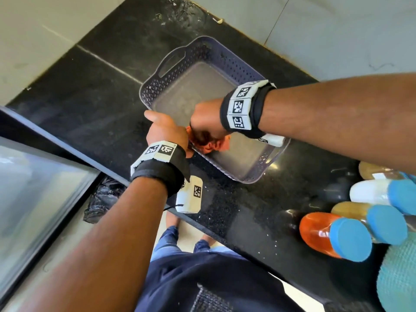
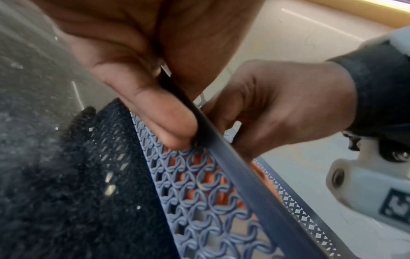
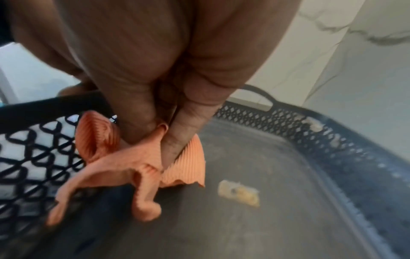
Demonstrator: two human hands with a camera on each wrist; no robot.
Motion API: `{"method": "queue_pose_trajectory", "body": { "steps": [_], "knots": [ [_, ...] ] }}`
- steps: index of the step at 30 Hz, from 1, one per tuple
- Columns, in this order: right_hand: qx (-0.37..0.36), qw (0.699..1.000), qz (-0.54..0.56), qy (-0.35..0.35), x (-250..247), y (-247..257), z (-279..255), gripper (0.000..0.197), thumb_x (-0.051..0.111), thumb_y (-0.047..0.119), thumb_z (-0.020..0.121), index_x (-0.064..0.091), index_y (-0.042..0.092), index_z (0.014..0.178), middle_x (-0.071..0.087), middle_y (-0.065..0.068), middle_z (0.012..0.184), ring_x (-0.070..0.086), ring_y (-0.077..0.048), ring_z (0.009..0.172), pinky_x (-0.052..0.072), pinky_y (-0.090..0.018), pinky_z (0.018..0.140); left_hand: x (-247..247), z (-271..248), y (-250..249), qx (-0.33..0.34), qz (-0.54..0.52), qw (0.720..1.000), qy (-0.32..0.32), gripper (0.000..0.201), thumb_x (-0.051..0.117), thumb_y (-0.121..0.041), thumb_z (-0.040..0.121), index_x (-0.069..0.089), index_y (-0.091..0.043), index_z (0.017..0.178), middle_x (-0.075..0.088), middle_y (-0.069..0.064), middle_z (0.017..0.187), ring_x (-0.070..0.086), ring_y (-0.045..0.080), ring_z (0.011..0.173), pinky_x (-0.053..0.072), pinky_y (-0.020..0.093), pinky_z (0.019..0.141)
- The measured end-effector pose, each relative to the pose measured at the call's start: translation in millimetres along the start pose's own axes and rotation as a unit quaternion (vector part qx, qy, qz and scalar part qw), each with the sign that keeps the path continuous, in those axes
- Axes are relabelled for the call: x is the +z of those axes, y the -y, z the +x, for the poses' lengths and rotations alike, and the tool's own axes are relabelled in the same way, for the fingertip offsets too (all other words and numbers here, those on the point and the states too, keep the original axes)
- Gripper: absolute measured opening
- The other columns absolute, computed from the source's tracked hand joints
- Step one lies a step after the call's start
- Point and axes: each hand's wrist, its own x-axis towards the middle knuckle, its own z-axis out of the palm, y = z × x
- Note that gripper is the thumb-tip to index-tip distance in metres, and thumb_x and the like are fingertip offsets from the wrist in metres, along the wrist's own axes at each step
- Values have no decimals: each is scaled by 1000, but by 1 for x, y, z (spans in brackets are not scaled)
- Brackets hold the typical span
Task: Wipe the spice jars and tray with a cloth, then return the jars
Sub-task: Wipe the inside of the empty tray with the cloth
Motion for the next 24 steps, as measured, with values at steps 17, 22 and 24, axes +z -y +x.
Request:
{"method": "queue_pose_trajectory", "body": {
  "steps": [17,22,24],
  "knots": [
    [6,998,-9,58,18,-7,7,11,63,8,86,72,15,84,57,1,65,48,-25,69,32,-25,53,0,10,6,4,45,999,-13,66,48,-10,95,13,-4,150,72,17,93,68,32,55,36,18,24],
    [19,997,75,28,28,3,14,23,64,8,80,57,14,59,61,-2,60,59,-29,60,47,-30,59,-2,11,6,0,46,999,-6,70,46,-12,95,8,-4,152,72,15,94,70,33,59,39,20,26],
    [16,991,103,89,43,-3,2,18,62,10,76,65,12,58,67,-2,55,67,-27,54,59,-33,60,-3,9,6,0,44,999,0,74,45,-12,96,2,-4,154,70,12,91,70,30,55,42,20,29]
  ]
}}
